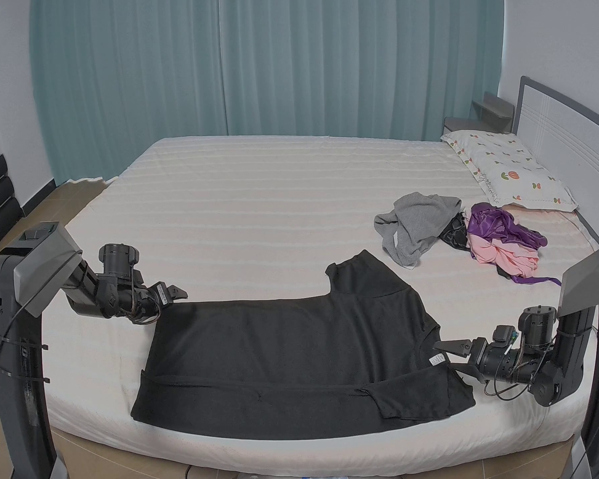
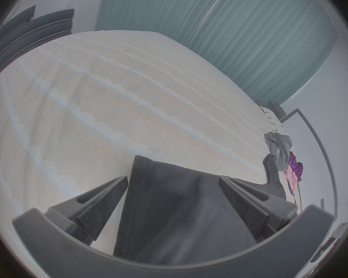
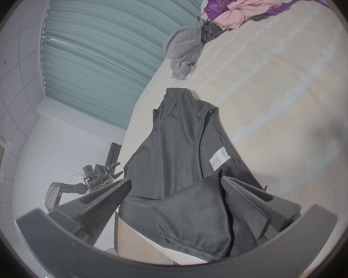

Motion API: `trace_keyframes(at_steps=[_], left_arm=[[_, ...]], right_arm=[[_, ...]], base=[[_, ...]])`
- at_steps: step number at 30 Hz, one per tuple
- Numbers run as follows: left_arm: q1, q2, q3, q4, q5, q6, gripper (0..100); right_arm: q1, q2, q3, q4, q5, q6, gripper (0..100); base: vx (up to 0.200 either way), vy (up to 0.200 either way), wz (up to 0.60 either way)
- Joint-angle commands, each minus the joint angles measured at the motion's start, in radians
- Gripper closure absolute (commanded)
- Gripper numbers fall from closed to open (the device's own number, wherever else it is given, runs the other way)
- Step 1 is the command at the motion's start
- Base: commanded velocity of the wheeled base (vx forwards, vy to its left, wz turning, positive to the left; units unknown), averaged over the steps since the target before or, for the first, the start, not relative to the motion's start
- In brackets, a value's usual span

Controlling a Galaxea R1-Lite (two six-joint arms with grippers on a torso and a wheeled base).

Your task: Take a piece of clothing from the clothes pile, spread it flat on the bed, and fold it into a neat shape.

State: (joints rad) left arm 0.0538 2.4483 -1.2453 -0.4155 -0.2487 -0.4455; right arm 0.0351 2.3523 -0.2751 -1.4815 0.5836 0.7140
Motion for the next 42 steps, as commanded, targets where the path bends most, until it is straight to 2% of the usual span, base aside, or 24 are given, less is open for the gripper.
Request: trace_keyframes(at_steps=[1,3,10,11,16,17,19,25,27,31,39,41,42], left_arm=[[-0.005,0.069,-0.025,-0.023,0.025,0.001,0],[-0.005,0.081,-0.039,-0.055,0.049,-0.009,0],[-0.006,0.097,-0.043,-0.074,0.052,-0.01,0],[-0.006,0.097,-0.043,-0.072,0.052,-0.01,100],[-0.006,0.095,-0.059,-0.072,0.055,-0.048,100],[-0.006,0.09,-0.068,-0.072,0.055,-0.102,100],[-0.005,0.086,-0.071,-0.074,0.055,-0.147,100],[0.0,0.058,-0.054,-0.071,0.055,-0.183,100],[0.0,0.034,-0.034,-0.072,0.055,-0.216,100],[0.001,0.015,-0.019,-0.071,0.055,-0.242,100],[0.024,-0.003,0.003,-0.071,0.052,-0.266,100],[0.026,-0.003,0.003,-0.071,0.049,-0.275,100],[0.026,-0.003,0.003,-0.071,0.049,-0.275,100]], right_arm=[[0.0,0.016,0.008,-0.013,0.001,-0.01,0],[0.0,0.031,0.022,-0.046,0.001,-0.015,0],[0.002,0.045,0.028,-0.082,0.001,-0.015,0],[0.002,0.045,0.028,-0.083,0.001,-0.015,0],[0.002,0.045,0.027,-0.082,-0.001,-0.016,0],[0.002,0.039,0.024,-0.083,-0.002,-0.015,0],[0.017,0.022,0.013,-0.083,-0.018,-0.016,0],[0.048,-0.058,-0.032,-0.052,-0.044,-0.016,0],[0.052,-0.085,-0.098,0.001,-0.045,-0.018,0],[0.068,-0.091,-0.262,0.207,-0.056,-0.021,0],[0.135,-0.015,-0.739,0.713,-0.192,-0.036,0],[0.154,0.044,-0.845,0.799,-0.246,-0.038,0],[0.154,0.044,-0.845,0.799,-0.246,-0.038,0]], base=[[0.0,0.0,0.0],[0.0,0.0,0.0],[0.0,0.0,0.0],[0.0,0.0,0.0],[0.0,0.0,0.0],[0.0,0.0,0.0],[0.0,0.0,0.0],[0.0,0.0,0.0],[0.0,0.0,0.0],[0.0,0.0,0.0],[0.0,0.0,0.0],[0.0,0.0,0.0],[0.0,0.0,0.0]])
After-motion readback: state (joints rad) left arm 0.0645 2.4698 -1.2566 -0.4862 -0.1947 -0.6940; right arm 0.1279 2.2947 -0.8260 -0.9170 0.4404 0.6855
